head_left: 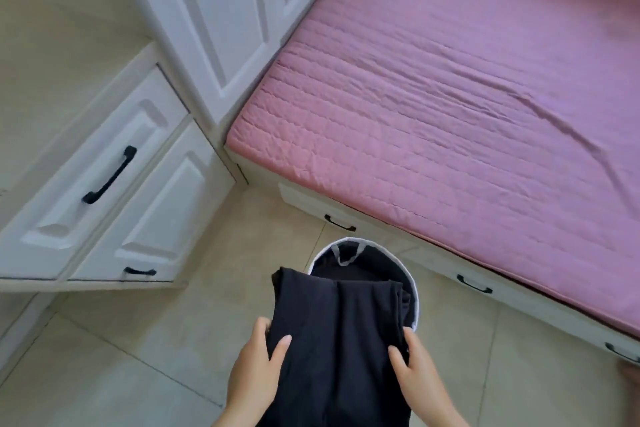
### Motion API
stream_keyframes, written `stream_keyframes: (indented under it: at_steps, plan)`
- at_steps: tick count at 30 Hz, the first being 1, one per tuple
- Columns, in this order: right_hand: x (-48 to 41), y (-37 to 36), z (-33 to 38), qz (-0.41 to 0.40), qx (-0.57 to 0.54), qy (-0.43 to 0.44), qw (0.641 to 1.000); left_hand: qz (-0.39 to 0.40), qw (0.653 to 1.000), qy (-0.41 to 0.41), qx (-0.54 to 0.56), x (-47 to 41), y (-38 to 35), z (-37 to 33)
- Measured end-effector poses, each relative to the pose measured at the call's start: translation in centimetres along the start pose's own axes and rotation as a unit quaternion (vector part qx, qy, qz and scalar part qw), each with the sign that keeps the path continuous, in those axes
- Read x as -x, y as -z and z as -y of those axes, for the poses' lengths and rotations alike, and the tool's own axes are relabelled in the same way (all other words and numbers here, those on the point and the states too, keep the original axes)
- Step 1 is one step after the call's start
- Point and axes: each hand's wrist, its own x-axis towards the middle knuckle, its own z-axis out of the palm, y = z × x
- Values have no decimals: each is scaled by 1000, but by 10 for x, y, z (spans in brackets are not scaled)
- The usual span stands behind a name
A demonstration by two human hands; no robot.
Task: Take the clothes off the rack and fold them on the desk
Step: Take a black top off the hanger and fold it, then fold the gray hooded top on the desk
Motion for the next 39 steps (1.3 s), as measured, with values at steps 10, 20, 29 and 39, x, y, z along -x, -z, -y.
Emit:
stream_keyframes:
  at_steps: [10,20,29,39]
  plan:
    - [-168,-11,-112,-67,-46,-136,987,152,980,-18,-125,-187,-144,-9]
    - [-283,-85,-172,-96,-2,-176,980,134,962,21,-239,-302,-241,21]
    - [-344,-126,-231,-125,15,-229,965,117,950,16,-290,-362,-297,83]
    - [-316,-118,-218,-124,52,-214,967,107,925,-92,-352,-333,-279,79]
